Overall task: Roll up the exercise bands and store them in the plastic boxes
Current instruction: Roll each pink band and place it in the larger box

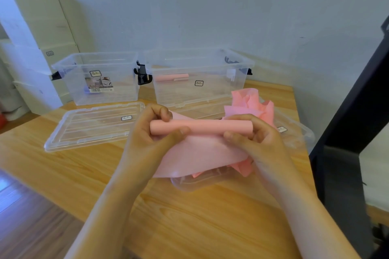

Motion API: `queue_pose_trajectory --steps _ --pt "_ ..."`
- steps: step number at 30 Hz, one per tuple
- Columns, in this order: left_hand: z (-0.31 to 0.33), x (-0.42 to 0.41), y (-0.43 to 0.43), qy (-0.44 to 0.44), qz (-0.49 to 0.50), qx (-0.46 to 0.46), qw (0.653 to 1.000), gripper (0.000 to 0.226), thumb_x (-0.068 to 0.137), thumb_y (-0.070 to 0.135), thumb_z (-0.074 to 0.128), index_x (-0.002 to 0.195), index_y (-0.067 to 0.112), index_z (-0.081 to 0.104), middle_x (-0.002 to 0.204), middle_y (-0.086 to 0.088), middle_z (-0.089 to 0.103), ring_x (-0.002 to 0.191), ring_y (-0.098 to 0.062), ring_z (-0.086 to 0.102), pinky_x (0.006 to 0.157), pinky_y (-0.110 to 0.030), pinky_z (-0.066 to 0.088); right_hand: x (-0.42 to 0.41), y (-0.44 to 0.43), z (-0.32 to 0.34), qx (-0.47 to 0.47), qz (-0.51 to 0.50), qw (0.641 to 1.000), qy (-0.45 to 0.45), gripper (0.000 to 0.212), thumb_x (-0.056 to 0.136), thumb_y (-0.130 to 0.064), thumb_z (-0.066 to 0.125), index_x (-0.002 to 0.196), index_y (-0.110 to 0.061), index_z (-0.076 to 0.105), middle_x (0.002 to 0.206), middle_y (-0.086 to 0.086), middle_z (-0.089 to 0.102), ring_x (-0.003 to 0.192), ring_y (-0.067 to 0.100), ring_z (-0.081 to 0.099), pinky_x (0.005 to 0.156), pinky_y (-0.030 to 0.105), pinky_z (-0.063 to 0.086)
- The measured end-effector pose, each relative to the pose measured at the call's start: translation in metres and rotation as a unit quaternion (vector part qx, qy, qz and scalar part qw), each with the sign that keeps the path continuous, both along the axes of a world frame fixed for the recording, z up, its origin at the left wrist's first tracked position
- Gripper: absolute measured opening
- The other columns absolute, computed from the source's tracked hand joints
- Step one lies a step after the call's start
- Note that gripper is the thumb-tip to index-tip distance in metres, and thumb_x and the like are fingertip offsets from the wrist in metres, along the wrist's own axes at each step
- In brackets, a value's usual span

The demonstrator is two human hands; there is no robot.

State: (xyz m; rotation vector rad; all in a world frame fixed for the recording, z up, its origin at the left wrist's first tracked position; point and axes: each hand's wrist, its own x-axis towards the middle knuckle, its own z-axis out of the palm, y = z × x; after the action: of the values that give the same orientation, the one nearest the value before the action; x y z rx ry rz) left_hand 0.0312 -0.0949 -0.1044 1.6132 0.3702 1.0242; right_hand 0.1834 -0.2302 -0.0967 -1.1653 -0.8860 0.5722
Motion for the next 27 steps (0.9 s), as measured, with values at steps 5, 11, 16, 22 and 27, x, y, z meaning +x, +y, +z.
queue_pose_trajectory --steps 5,11,16,22,27 --pt "0.0012 -0.0007 -0.0006 0.006 0.015 0.005 1.000 0.033 0.060 0.042 0.075 0.079 0.031 0.051 0.083 0.018 0.056 0.079 -0.007 0.052 0.064 -0.028 0.044 0.0011 -0.0026 0.0025 0.003 0.003 0.999 0.040 0.028 0.066 -0.006 0.076 0.090 -0.014 0.064 0.071 -0.001 0.071 0.064 0.008 0.063 0.057 0.015 0.048" --pt "0.0016 -0.0039 0.0024 0.025 -0.024 -0.053 0.998 0.026 0.065 0.049 0.070 0.082 0.031 0.060 0.086 0.008 0.060 0.078 -0.011 0.055 0.065 -0.027 0.042 0.0017 -0.0037 0.0012 0.005 -0.011 1.000 -0.001 0.025 0.073 0.000 0.072 0.087 -0.018 0.062 0.080 -0.003 0.071 0.076 0.009 0.062 0.067 0.019 0.047" --pt "0.0001 -0.0029 0.0031 0.022 -0.040 -0.031 0.999 0.017 0.068 0.028 0.077 0.079 0.033 0.065 0.089 0.011 0.066 0.084 -0.006 0.060 0.071 -0.024 0.047 0.0062 -0.0026 -0.0034 0.010 -0.008 1.000 -0.005 0.032 0.066 0.003 0.068 0.078 -0.027 0.064 0.090 0.000 0.068 0.087 0.015 0.061 0.076 0.029 0.045" --pt "0.0019 -0.0065 0.0065 -0.013 -0.051 0.008 0.999 0.022 0.062 0.030 0.078 0.079 0.032 0.064 0.095 0.010 0.067 0.097 -0.007 0.061 0.077 -0.018 0.048 0.0035 -0.0042 -0.0006 -0.054 0.003 0.998 0.024 0.031 0.068 -0.018 0.074 0.097 -0.018 0.064 0.077 -0.003 0.071 0.075 0.011 0.063 0.065 0.021 0.048" --pt "0.0015 -0.0056 0.0055 0.020 -0.040 -0.020 0.999 0.028 0.063 0.034 0.081 0.086 0.032 0.065 0.094 0.009 0.067 0.089 -0.009 0.062 0.072 -0.023 0.050 0.0036 -0.0037 0.0006 -0.037 -0.027 0.999 0.006 0.016 0.069 -0.013 0.072 0.084 -0.015 0.066 0.073 -0.009 0.069 0.070 0.005 0.061 0.062 0.017 0.048"
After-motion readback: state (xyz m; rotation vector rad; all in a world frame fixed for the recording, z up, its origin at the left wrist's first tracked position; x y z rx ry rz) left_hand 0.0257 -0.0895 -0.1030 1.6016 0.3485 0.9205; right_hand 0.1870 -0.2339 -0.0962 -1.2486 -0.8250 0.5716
